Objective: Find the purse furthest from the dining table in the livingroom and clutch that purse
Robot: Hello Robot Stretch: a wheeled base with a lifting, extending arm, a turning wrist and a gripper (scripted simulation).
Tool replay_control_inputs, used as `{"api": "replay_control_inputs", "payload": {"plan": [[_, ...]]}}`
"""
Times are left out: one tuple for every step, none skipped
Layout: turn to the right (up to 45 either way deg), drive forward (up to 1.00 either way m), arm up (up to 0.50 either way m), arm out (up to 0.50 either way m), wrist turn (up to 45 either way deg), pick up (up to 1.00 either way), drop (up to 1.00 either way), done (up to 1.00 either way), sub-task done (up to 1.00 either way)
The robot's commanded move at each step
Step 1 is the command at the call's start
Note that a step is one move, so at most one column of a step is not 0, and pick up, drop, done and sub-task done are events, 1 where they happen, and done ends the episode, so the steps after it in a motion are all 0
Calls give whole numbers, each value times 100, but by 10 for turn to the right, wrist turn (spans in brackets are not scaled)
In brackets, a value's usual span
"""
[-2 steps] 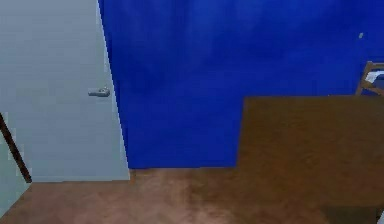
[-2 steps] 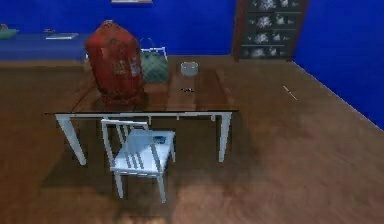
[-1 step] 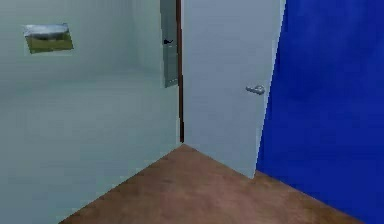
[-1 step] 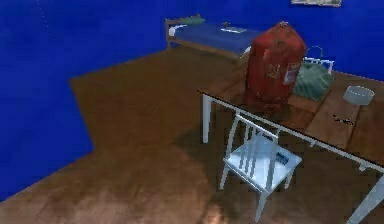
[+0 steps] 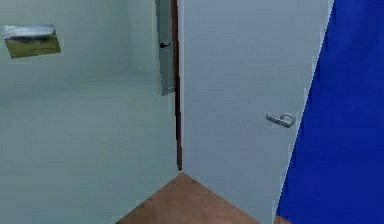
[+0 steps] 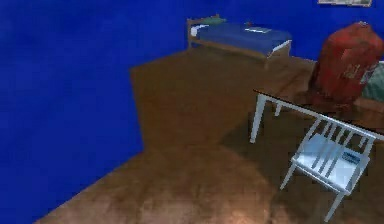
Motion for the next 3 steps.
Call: {"api": "replay_control_inputs", "payload": {"plan": [[-330, 0, 0, 0, 0, 0, 0, 0, 0], [0, 100, 0, 0, 0, 0, 0, 0, 0], [0, 45, 0, 0, 0, 0, 0, 0, 0]]}}
